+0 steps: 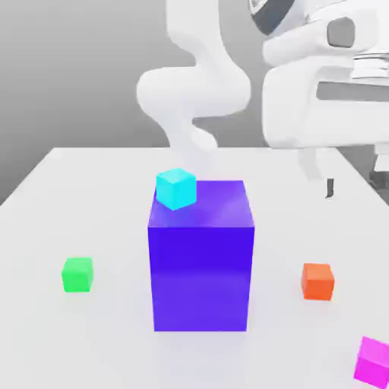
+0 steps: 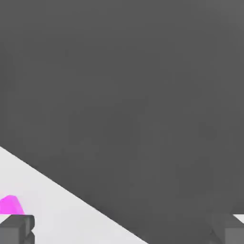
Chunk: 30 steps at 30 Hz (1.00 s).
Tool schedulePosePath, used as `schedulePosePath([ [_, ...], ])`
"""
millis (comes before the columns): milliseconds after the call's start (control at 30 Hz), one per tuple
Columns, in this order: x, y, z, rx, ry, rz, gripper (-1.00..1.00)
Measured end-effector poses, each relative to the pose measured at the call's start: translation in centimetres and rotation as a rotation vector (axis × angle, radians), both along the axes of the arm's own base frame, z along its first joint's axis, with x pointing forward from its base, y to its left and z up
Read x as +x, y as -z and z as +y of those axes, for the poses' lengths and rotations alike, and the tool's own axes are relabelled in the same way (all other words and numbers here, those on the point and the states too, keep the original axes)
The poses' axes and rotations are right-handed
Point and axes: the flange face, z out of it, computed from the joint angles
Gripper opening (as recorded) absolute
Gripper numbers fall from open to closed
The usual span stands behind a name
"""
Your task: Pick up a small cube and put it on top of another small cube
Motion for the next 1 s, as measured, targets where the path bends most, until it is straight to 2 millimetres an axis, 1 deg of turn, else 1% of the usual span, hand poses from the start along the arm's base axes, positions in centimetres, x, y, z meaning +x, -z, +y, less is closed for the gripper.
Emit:
schedulePosePath([
  [67, -0.2, 3.5, 2.3, -0.023, -0.074, 0.045, 0.0],
  [200, -0.8, 10.7, 5.2, -0.063, -0.195, 0.136, 0.0],
  [267, -1.6, 14.3, 6.7, -0.081, -0.26, 0.181, 0.0],
  [367, -3.4, 19.8, 9.0, -0.105, -0.361, 0.25, 0.0],
  [433, -3.9, 22.9, 9.6, -0.11, -0.388, 0.269, 0.0],
  [500, -4.1, 25.9, 9.7, -0.111, -0.395, 0.274, 0.0],
  [533, -4.1, 27.3, 9.7, -0.112, -0.396, 0.275, -1.0],
  [700, -4.1, 27.3, 9.7, -0.112, -0.396, 0.276, -1.0],
  [733, -4.2, 28.0, 9.7, -0.112, -0.397, 0.276, -1.0],
  [767, -4.2, 27.6, 9.7, -0.112, -0.397, 0.276, -1.0],
  [833, -4.1, 25.5, 9.8, -0.112, -0.397, 0.276, -1.0],
  [900, -4.2, 22.8, 9.7, -0.112, -0.395, 0.276, -1.0],
  [933, -3.7, 21.9, 8.0, -0.115, -0.347, 0.276, -1.0],
  [1000, -2.6, 20.9, 3.0, -0.122, -0.198, 0.272, -1.0],
])
